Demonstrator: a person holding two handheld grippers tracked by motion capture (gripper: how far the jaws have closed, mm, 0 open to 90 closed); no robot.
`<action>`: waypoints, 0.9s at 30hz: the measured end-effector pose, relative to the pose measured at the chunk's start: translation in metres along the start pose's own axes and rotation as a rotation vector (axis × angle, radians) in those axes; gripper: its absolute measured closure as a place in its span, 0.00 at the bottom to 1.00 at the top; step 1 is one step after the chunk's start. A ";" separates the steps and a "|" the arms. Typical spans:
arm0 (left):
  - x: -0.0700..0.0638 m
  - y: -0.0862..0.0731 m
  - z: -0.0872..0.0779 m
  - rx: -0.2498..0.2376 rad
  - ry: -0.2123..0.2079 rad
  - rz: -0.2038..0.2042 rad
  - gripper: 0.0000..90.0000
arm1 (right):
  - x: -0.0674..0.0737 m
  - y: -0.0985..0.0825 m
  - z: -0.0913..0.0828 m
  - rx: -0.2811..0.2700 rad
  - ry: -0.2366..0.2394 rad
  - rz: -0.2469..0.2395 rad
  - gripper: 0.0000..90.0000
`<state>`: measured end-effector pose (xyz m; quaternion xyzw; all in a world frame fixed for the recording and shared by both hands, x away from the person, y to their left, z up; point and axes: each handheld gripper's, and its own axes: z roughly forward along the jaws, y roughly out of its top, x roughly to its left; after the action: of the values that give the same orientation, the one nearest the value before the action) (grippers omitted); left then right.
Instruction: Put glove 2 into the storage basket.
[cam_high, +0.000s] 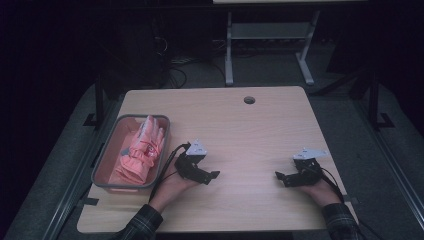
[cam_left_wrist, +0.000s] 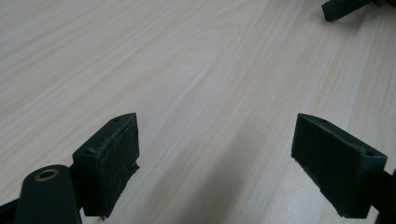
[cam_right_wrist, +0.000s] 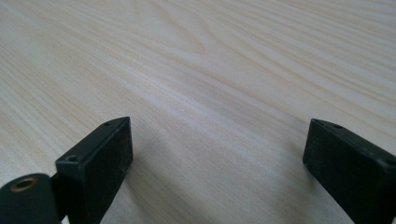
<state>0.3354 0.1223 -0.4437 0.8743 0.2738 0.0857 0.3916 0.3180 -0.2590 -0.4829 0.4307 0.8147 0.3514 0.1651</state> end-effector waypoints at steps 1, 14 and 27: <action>-0.001 -0.003 0.004 0.010 0.001 0.009 0.16 | 0.000 0.000 0.000 0.000 0.000 0.000 0.09; -0.007 -0.014 0.022 0.035 0.018 0.044 0.15 | 0.000 0.000 0.000 -0.001 0.000 -0.001 0.09; -0.005 -0.022 0.027 0.023 0.026 0.065 0.14 | 0.000 0.000 0.000 0.000 0.003 0.000 0.09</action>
<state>0.3321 0.1145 -0.4784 0.8859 0.2513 0.1067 0.3749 0.3178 -0.2587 -0.4829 0.4300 0.8150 0.3521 0.1639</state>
